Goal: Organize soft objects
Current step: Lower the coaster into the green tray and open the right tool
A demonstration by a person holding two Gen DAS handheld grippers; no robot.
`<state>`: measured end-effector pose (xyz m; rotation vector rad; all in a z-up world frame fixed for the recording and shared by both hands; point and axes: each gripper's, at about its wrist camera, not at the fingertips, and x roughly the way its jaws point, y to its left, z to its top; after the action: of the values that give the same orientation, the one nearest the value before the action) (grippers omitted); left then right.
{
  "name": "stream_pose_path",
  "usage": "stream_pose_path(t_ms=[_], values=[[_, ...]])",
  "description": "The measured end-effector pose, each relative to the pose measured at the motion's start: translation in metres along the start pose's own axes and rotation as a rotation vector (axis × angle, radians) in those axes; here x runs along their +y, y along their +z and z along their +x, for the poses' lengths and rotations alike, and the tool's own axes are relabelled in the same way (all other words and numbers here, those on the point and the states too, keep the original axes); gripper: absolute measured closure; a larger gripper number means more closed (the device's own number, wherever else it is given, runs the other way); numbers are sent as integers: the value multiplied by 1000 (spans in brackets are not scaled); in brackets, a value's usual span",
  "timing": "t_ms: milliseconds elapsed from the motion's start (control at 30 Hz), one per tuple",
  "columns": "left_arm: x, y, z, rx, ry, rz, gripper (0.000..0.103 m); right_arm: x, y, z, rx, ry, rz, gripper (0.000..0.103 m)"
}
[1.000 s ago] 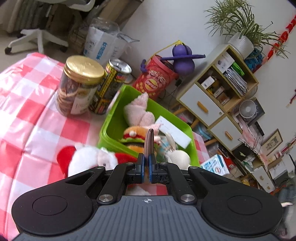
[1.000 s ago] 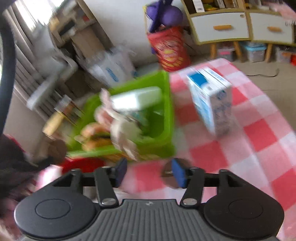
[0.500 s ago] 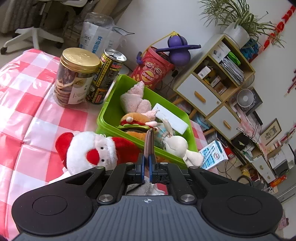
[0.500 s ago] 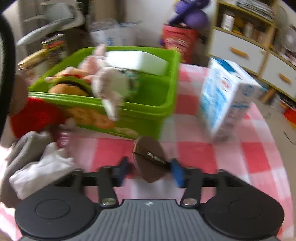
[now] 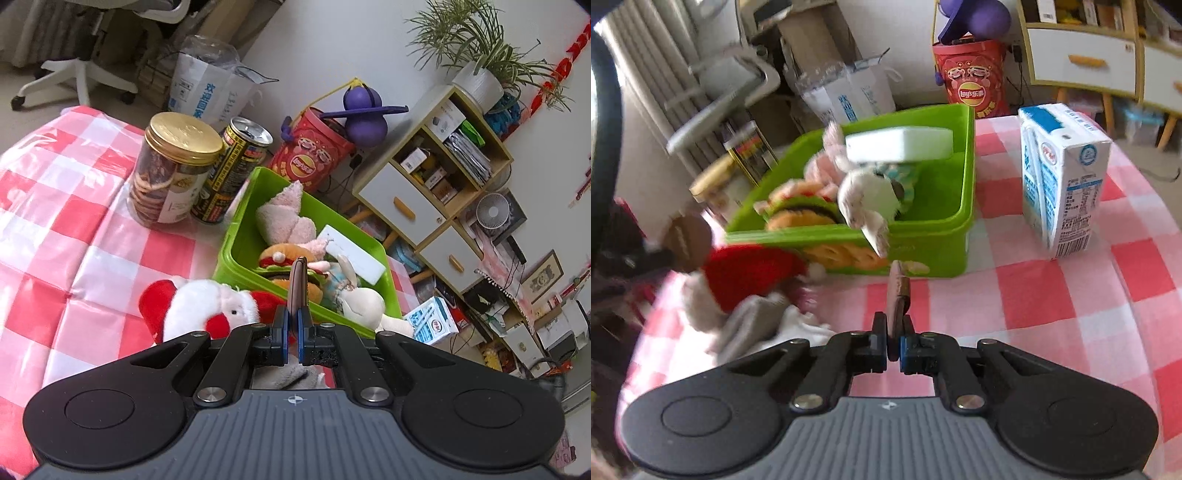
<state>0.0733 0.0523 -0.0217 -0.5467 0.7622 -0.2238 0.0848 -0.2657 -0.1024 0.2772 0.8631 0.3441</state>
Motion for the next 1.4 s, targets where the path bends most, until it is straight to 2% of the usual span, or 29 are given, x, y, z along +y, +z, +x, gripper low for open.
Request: stream_pose_path(t_ms=[167, 367, 500, 767, 900, 1100, 1167, 1200, 1233, 1267, 1333, 1400], values=[[4, 2, 3, 2, 9, -1, 103, -9, 9, -20, -37, 80, 87, 100], [3, 10, 8, -18, 21, 4, 103, 0, 26, -34, -105, 107, 94, 99], [-7, 21, 20, -29, 75, 78, 103, 8, 42, -35, -158, 50, 61, 99], [-23, 42, 64, -19, 210, 230, 103, 23, 66, 1, -134, -108, -41, 99], [-17, 43, 86, 10, 227, 242, 103, 23, 69, 21, -102, -143, -68, 99], [-11, 41, 102, 22, 213, 265, 101, 16, 71, 25, -102, -136, -52, 98], [-9, 40, 102, 23, 207, 261, 97, 13, 72, 20, -109, -106, -19, 89], [-10, 39, 100, 22, 200, 260, 94, 11, 73, 18, -113, -89, -2, 77], [-11, 37, 98, 15, 193, 265, 86, 9, 74, 15, -122, -77, 15, 66], [-13, 36, 95, 12, 187, 274, 80, 8, 74, 11, -131, -73, 26, 62], [-16, 34, 88, 5, 190, 282, 58, 7, 74, 5, -145, -79, 36, 57], [-18, 34, 80, 6, 187, 273, 52, 8, 74, -2, -147, -92, 44, 57]])
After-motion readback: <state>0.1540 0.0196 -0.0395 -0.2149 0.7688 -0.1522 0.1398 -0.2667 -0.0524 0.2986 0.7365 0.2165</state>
